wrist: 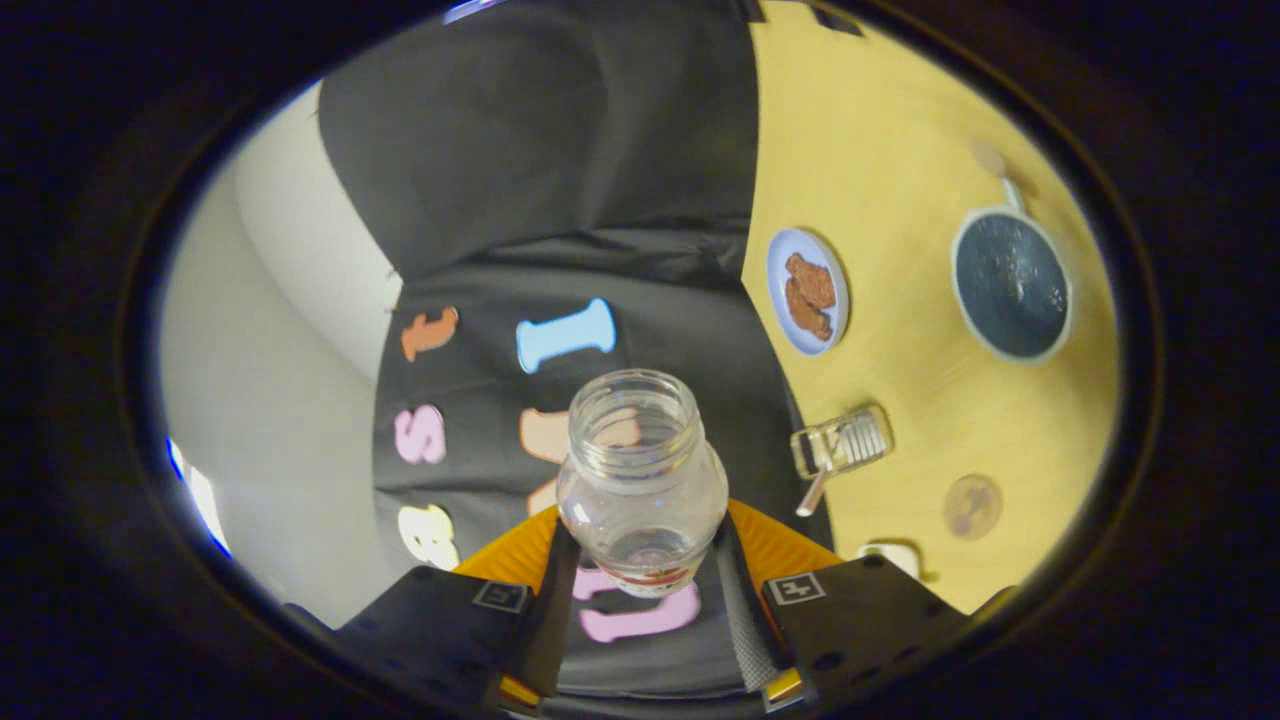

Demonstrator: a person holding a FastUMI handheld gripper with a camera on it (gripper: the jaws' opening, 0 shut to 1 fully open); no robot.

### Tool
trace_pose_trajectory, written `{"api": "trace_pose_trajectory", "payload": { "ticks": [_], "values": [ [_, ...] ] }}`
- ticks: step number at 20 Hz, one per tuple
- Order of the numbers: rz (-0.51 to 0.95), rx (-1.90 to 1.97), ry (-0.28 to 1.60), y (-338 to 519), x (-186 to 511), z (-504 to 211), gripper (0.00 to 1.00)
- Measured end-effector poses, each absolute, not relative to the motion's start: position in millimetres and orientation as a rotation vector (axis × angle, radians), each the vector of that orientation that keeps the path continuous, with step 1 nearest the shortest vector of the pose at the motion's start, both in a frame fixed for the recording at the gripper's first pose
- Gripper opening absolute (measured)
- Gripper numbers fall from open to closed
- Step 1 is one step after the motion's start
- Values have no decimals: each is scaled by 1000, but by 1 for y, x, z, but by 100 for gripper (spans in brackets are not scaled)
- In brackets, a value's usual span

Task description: Take the bottle from table, then pour the juice into the cup, finally place the bottle on the coaster

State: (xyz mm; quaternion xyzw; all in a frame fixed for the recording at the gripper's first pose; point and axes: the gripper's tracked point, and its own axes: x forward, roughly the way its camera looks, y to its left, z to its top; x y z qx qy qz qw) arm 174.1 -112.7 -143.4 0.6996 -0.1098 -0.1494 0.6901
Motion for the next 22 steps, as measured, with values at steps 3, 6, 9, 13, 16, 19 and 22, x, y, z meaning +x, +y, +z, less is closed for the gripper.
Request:
{"api": "trace_pose_trajectory", "payload": {
  "ticks": [3, 6, 9, 13, 16, 19, 22],
  "values": [
    [-350, 1361, -104, -100, 178, -161, 71],
    [-367, 1193, -12, -91, 181, -176, 72],
    [-375, 1011, 83, -82, 184, -189, 72],
    [-366, 741, 245, -62, 197, -214, 72],
    [-365, 507, 367, -53, 208, -233, 72],
    [-351, 348, 443, -41, 221, -246, 72],
    [-373, 240, 485, -34, 232, -257, 72]
  ]
}}
